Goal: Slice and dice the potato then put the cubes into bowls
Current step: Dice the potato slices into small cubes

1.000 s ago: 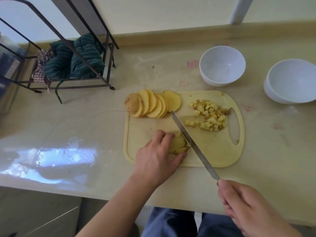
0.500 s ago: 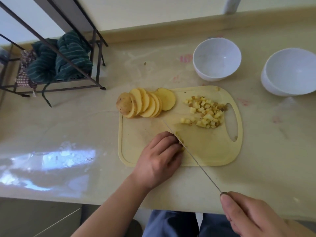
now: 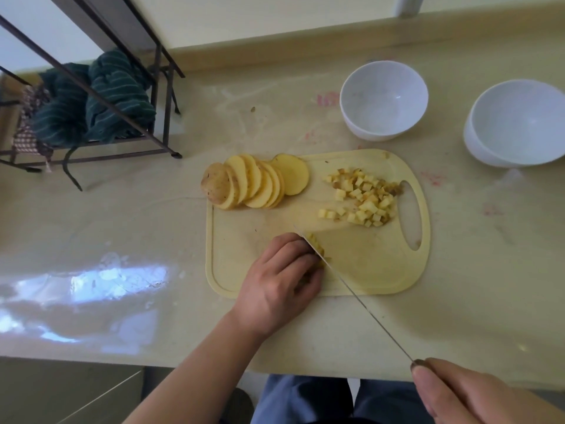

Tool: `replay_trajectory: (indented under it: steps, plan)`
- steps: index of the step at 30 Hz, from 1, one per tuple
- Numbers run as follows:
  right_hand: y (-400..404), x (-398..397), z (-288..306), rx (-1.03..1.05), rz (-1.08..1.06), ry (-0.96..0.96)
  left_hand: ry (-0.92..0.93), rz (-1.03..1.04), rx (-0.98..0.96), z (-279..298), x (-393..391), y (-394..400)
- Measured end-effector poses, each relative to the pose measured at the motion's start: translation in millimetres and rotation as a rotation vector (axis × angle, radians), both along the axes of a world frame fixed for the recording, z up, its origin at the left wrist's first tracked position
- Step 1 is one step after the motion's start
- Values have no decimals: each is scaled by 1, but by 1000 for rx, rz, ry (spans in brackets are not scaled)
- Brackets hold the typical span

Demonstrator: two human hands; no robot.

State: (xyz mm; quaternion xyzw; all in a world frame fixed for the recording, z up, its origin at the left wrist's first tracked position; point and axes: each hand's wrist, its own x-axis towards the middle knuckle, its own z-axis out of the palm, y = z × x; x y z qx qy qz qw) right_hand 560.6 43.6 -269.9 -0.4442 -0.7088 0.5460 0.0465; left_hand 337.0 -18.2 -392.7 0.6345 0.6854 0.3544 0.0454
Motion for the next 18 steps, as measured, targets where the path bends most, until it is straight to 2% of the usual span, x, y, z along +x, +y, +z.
replay_trajectory:
  steps: [1,2,5,7,8,12,14,16,18]
  plan:
    - [-1,-3,-3,137,-33,-22,18,2,20,-2,0,0]
    - [-2,-10,-2,148,-60,-31,29,5,23,-3,0,1]
    - [-4,-4,-5,89,-18,-152,12,-2,11,-2,1,1]
    - [2,2,-18,53,-41,-136,1,-1,6,-2,2,1]
    - [-1,6,-23,-9,-4,-158,-8,4,8,-2,1,1]
    - [14,3,-24,136,184,-229,-21,-1,1,-3,2,1]
    - [17,-2,-22,69,132,-238,-13,3,-5,-4,1,1]
    - [17,-4,-31,-27,179,-299,-9,4,-6,-4,1,1]
    - [18,-6,-36,-43,197,-272,-4,5,-4,-4,0,0]
